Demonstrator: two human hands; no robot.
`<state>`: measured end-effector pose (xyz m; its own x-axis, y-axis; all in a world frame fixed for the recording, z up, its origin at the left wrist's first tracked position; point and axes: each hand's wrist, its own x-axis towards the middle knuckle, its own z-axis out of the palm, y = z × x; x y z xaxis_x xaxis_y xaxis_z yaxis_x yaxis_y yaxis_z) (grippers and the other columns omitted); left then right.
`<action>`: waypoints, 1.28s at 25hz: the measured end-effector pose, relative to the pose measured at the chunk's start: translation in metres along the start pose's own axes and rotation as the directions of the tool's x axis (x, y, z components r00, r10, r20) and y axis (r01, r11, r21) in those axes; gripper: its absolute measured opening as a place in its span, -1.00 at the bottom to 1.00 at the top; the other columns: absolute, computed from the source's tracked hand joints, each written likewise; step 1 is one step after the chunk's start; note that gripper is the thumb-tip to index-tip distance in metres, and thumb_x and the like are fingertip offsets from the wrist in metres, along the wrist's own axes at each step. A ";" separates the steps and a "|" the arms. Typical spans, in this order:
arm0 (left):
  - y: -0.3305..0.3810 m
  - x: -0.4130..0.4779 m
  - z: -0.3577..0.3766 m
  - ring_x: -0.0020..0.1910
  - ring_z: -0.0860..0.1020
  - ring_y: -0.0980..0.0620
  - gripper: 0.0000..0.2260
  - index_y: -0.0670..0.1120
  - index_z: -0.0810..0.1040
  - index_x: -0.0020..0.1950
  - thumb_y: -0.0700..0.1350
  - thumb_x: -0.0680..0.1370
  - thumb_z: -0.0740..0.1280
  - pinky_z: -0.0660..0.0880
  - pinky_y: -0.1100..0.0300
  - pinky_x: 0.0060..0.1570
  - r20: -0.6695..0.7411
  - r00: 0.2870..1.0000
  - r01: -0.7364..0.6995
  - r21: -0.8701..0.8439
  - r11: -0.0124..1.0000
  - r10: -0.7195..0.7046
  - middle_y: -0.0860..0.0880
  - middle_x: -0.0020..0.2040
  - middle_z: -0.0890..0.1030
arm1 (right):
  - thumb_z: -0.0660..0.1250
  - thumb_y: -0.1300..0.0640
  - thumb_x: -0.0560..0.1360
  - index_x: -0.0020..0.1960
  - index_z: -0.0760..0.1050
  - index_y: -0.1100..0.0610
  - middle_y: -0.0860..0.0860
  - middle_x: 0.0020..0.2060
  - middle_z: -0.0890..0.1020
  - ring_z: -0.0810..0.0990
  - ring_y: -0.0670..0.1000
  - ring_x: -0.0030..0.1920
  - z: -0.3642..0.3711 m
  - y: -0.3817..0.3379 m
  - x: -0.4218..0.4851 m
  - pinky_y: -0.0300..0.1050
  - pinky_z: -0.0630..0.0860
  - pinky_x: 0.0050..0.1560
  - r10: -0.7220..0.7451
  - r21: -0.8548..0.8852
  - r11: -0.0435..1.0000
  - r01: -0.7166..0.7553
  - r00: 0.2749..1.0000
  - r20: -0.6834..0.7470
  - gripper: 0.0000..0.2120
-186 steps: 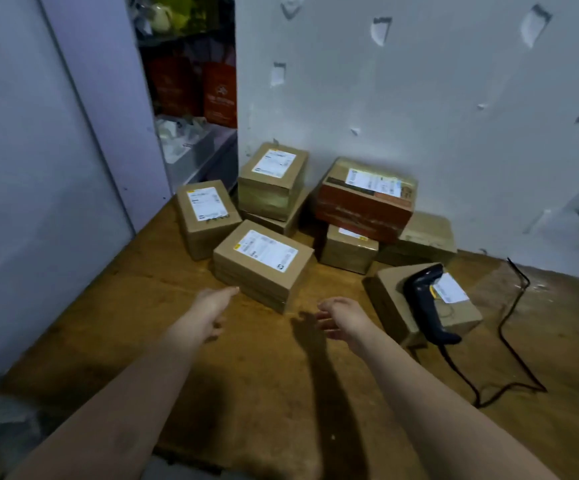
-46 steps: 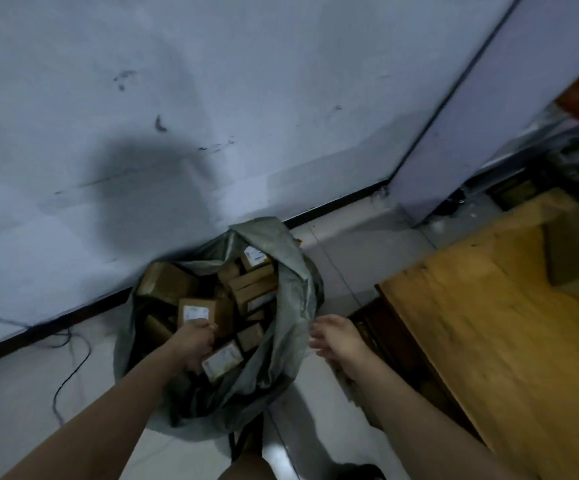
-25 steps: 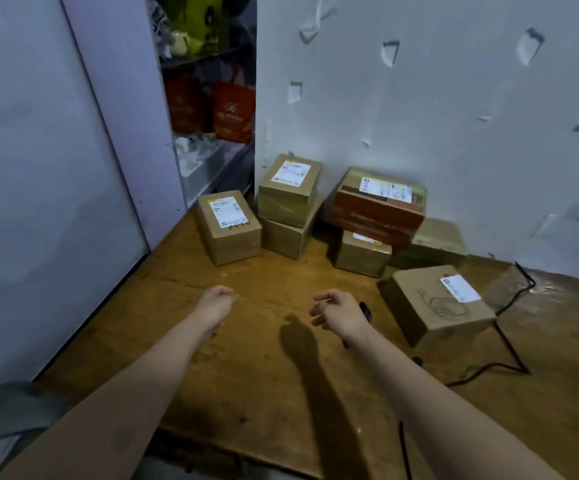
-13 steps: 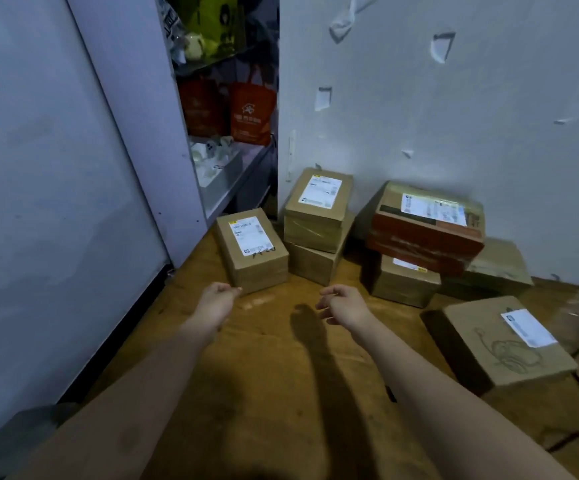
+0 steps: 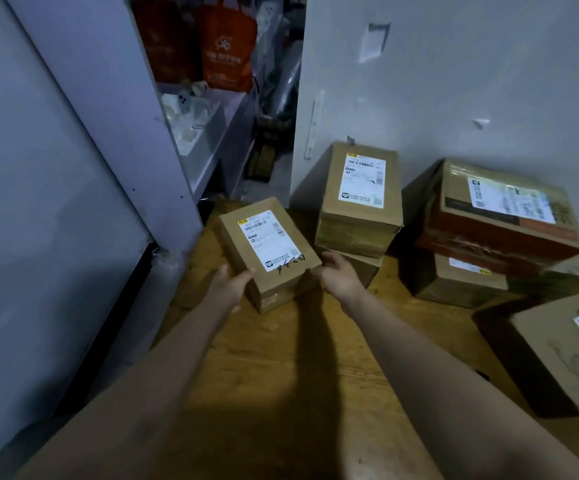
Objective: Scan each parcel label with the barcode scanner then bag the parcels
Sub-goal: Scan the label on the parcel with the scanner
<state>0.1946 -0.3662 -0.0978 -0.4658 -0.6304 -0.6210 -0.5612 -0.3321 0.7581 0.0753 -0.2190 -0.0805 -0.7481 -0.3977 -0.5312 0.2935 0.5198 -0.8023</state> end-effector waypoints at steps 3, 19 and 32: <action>-0.010 0.002 0.006 0.22 0.45 -0.10 -0.47 -0.01 0.22 0.46 0.00 0.54 0.34 0.43 -0.21 0.23 0.087 0.996 -0.004 -0.064 0.998 0.009 -0.08 0.39 0.40 | 0.31 0.11 0.53 0.40 0.36 0.06 0.06 0.31 0.47 0.45 0.08 0.27 0.004 0.008 -0.004 0.02 0.41 0.31 0.015 0.011 1.000 -0.014 0.999 -0.043 -0.55; -0.136 -0.153 0.076 0.13 0.49 -0.07 -0.51 0.04 0.26 0.36 -0.06 0.51 0.39 0.53 -0.06 0.01 0.221 0.975 0.008 -0.016 1.000 -0.004 -0.05 0.37 0.36 | 0.24 -0.03 0.55 -0.29 0.57 0.20 0.17 -0.30 0.61 0.58 0.11 -0.25 -0.093 0.151 -0.131 -0.06 0.48 -0.17 0.020 -0.350 0.932 -0.092 0.979 -0.203 -0.62; -0.166 -0.241 0.195 0.18 0.41 -0.06 -0.46 0.08 0.07 0.51 0.07 0.59 0.21 0.38 -0.03 0.22 0.204 0.979 -0.036 0.087 0.996 0.018 -0.07 0.36 0.40 | 0.32 0.06 0.46 0.42 0.23 0.09 0.08 0.06 0.60 0.60 0.07 -0.02 -0.240 0.248 -0.169 -0.09 0.53 -0.09 -0.054 -0.607 0.793 -0.046 0.988 -0.145 -0.43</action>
<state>0.2665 -0.0221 -0.1125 -0.6053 -0.4802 -0.6349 -0.6016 -0.2464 0.7598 0.1318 0.1587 -0.1242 -0.8415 -0.3109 -0.4419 -0.0944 0.8898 -0.4464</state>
